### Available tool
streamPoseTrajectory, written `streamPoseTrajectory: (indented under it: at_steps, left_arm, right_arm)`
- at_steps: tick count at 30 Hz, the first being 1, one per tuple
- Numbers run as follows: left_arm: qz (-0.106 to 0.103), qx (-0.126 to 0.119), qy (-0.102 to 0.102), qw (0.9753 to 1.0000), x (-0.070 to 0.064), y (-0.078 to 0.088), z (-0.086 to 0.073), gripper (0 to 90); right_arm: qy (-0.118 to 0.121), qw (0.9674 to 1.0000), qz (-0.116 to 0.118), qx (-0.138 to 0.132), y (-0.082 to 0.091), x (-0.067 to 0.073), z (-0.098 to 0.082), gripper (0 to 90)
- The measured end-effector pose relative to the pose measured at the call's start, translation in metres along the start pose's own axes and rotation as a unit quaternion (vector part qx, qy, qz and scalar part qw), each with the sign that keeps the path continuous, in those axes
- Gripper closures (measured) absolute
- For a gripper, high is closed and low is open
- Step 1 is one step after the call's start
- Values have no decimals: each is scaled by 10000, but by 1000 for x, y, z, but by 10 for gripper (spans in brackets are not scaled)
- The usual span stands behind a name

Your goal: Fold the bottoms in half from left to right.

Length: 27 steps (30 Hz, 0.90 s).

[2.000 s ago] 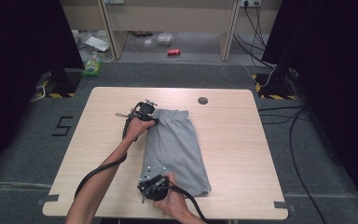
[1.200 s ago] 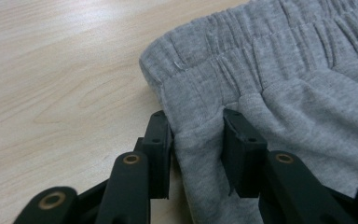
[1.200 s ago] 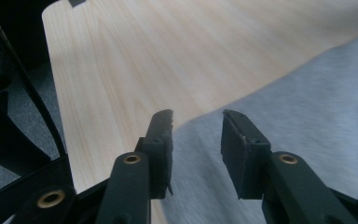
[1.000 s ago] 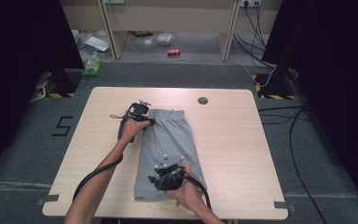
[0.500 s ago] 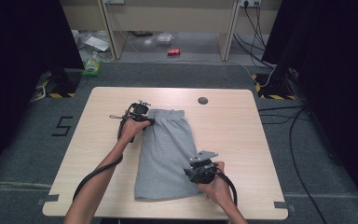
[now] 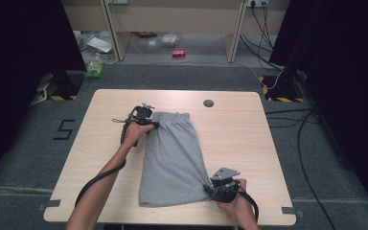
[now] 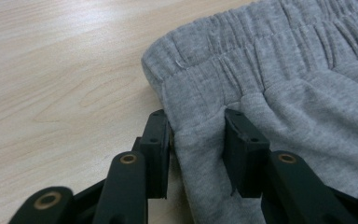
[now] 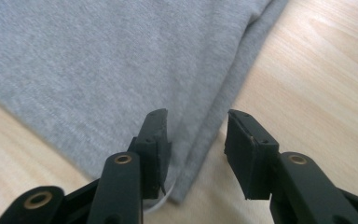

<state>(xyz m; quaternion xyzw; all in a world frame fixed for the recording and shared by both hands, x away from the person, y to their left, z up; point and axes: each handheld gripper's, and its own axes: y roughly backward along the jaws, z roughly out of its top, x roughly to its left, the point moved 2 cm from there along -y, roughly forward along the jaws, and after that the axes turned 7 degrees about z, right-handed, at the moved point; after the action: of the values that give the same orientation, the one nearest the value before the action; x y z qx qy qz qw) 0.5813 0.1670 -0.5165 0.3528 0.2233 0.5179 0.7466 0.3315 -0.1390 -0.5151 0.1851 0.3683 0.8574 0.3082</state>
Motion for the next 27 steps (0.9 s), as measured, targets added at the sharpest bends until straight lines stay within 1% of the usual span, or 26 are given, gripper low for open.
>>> streamPoseTrajectory:
  at_steps: [2,3,5,7,8,10,12,13,15,18,22,24,27]
  left_arm:
    - [-1,-5,3,10000,0,0,0,626]
    - [-1,-10,4,10000,0,0,0,626]
    - [-3,-11,4,10000,0,0,0,626]
    - [-4,-1,8,10000,0,0,0,625]
    - [0,5,9,10000,0,0,0,625]
    - [5,8,9,10000,0,0,0,624]
    - [16,-17,24,10000,0,0,0,621]
    - [20,-32,28,10000,0,0,0,620]
    - [20,-43,28,10000,0,0,-1,617]
    - [30,-57,32,10000,-1,-1,-1,617]
    - [27,-47,32,10000,0,0,-1,617]
    - [26,-46,34,10000,-1,0,-1,617]
    - [31,-57,34,10000,-1,-1,-1,617]
  right_arm:
    - [-96,10000,-4,-1,5,1,-2,558]
    - [-95,10000,-31,-6,7,1,-3,548]
    - [-131,9999,21,-16,11,3,-7,541]
    - [-250,9997,72,-46,14,4,-8,508]
    - [-298,9994,107,-109,16,2,-7,499]
    - [-436,9982,205,-360,20,0,-2,486]
    - [-477,9971,260,-532,22,-3,4,478]
    - [-491,9967,259,-600,21,-4,7,472]
    - [-495,9964,248,-645,18,-8,13,466]
    - [-611,9957,174,-675,11,-17,20,446]
    - [-615,9955,91,-713,3,-27,32,437]
    - [-550,9959,54,-710,0,-32,39,437]
    - [-553,9955,-2,-769,-3,-38,51,437]
